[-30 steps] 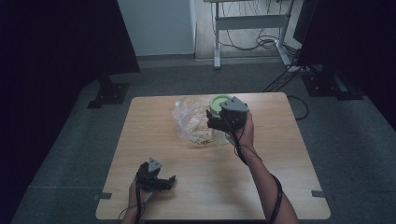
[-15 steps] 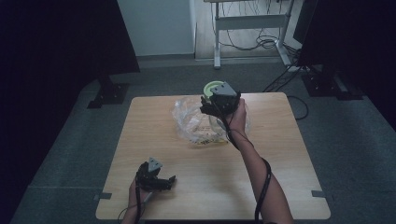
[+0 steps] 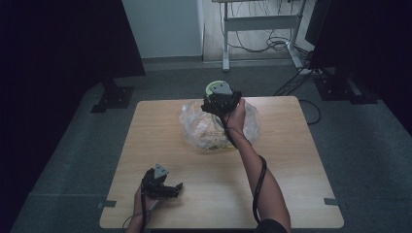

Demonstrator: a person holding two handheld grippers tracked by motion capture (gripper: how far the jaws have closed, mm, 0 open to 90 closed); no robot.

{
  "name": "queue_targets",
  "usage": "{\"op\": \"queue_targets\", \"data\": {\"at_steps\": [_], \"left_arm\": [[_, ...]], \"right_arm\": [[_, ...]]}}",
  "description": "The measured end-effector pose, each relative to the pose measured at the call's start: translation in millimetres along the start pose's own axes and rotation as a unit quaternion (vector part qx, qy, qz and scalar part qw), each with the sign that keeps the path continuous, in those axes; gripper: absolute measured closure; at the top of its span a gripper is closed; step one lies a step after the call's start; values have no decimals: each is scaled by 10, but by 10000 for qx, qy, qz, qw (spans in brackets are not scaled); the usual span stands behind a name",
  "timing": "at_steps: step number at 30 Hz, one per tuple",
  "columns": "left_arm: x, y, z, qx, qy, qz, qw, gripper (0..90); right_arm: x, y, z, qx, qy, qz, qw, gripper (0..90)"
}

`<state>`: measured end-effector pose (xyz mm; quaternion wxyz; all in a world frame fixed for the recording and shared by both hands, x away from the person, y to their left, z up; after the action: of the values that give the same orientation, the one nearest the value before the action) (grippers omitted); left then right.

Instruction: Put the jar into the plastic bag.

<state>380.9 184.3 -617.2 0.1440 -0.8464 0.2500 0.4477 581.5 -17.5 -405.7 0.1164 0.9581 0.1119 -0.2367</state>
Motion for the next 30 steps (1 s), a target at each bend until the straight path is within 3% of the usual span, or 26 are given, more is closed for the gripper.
{"op": "queue_targets", "data": {"at_steps": [6,14,24,30], "left_arm": [[0,0,1,5,-8,5,10000,27],[0,1,2,8,-9,5,10000,27],[0,2,1,14,-4,3,10000,27],[-2,3,2,24,-5,-12,10000,27]], "right_arm": [[169,2,-12,-35,-2,182,9998,93],[374,17,69,110,-101,298,9994,93],[621,-1,213,-12,-378,433,9983,86],[726,26,309,89,-462,437,9979,88]]}}
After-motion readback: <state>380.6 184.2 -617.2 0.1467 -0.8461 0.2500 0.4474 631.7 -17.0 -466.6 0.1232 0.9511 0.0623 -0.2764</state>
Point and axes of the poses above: each handheld gripper's, and its own axes: x roughly forward along the jaws, z roughly out of its underside, y roughly to its right, the point moved 9 cm from there along x, roughly forward along the jaws, and after that the axes turned 12 degrees about -y, right-handed, at the moved point
